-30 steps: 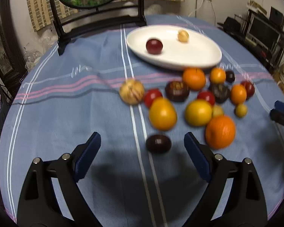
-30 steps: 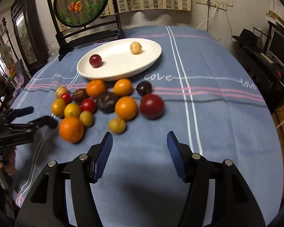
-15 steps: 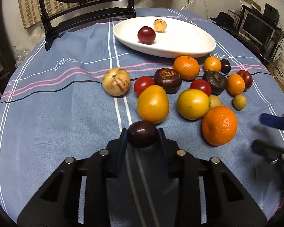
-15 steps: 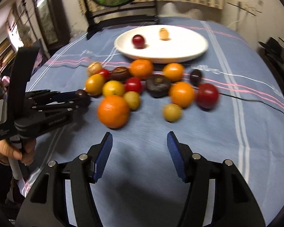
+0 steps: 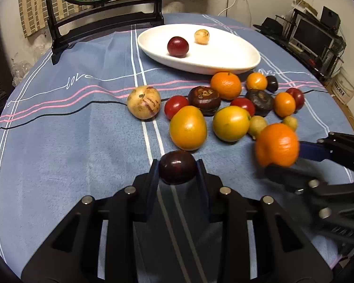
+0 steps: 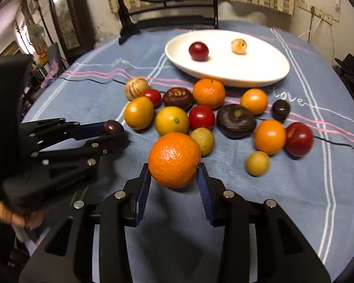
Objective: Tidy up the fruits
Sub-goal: 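Grasp the dark plum with the left tool while the right tool grasps an orange, then place the plum and orange on the white plate, opening both tools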
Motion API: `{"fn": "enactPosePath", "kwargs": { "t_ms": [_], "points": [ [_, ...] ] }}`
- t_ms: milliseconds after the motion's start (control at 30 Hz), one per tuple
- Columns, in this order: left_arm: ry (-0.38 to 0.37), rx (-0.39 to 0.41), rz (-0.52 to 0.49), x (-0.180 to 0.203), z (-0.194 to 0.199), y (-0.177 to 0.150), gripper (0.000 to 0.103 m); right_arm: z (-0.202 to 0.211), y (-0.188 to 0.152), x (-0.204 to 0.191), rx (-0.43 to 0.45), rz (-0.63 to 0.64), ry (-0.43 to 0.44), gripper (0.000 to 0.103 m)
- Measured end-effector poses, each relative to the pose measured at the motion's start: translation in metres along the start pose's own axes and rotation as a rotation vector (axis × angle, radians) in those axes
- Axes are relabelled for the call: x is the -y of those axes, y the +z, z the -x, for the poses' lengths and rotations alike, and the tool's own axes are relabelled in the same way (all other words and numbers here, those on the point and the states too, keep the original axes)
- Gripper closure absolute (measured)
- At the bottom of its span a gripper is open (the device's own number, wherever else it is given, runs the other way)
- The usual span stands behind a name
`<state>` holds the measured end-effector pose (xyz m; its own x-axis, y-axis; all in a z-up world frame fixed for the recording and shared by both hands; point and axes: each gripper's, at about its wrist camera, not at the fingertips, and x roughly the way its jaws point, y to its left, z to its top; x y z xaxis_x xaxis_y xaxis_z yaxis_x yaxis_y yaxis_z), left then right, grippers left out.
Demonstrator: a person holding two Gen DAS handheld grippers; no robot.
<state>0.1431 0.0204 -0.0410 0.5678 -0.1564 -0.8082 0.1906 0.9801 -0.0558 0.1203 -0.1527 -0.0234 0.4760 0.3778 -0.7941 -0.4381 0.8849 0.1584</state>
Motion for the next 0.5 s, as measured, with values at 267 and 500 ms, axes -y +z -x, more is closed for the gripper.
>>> {"fn": "enactPosePath", "kwargs": {
  "t_ms": [267,500],
  "points": [
    [-0.043,0.126,-0.057,0.014,0.04,0.033,0.071,0.056,0.017,0.043,0.159,-0.046,-0.053,0.063],
    [-0.022,0.11,-0.046,0.023,-0.004,0.107,0.071,0.021,0.08,0.073,0.172,-0.024,-0.113,0.062]
  ]
}}
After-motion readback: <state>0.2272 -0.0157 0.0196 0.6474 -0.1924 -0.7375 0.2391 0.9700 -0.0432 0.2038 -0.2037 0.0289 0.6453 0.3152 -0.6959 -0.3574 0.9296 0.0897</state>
